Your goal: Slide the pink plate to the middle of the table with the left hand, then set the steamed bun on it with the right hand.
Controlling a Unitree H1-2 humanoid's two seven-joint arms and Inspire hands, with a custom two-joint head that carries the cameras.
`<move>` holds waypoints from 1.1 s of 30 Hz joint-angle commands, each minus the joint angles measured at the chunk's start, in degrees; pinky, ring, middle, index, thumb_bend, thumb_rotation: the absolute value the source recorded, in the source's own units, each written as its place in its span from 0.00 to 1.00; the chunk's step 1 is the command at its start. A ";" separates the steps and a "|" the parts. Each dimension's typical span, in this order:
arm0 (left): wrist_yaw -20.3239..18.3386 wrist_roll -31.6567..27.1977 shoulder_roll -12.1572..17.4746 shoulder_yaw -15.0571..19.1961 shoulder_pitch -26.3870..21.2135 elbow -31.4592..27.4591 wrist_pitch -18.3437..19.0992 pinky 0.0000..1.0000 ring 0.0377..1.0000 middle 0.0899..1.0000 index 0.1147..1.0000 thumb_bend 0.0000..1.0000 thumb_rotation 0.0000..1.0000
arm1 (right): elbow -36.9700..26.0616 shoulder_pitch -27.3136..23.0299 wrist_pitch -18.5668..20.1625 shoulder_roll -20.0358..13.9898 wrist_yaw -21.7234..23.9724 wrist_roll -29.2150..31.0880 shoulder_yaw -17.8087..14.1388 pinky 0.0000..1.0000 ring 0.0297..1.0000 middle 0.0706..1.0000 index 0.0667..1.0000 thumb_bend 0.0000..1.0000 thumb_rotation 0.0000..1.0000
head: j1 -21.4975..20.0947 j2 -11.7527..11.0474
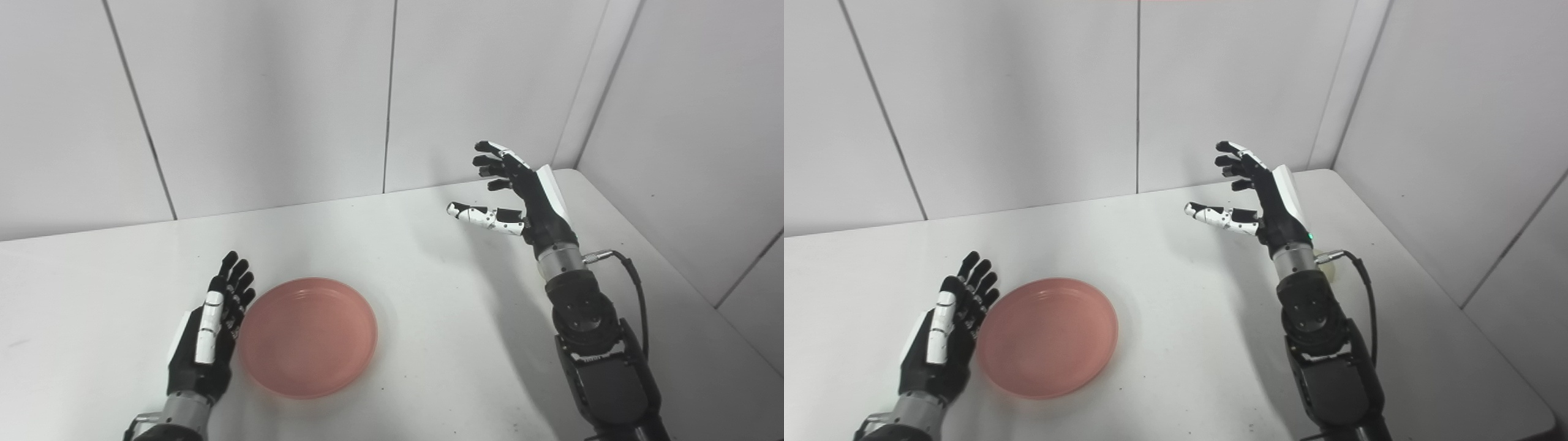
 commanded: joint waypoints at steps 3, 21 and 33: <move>-1.69 -0.75 1.32 0.40 0.63 1.76 -0.99 1.00 1.00 1.00 1.00 0.65 0.96 | -3.54 -1.34 4.44 -4.45 -0.12 -4.07 -1.18 0.64 0.74 0.76 0.78 0.72 0.36 | -0.43 -0.23; -2.75 -0.75 2.84 0.62 0.41 2.28 -1.43 1.00 1.00 1.00 0.99 0.66 0.99 | -5.02 -2.27 11.28 -3.42 19.69 -29.24 -14.62 0.81 0.92 0.89 0.80 0.80 0.26 | -2.46 -0.29; -3.51 -1.82 3.01 0.98 0.77 0.64 0.52 1.00 1.00 1.00 0.97 0.65 0.99 | 2.60 -3.08 11.28 -2.41 23.88 -38.19 -12.66 0.71 0.88 0.90 0.82 0.84 0.28 | -2.80 0.10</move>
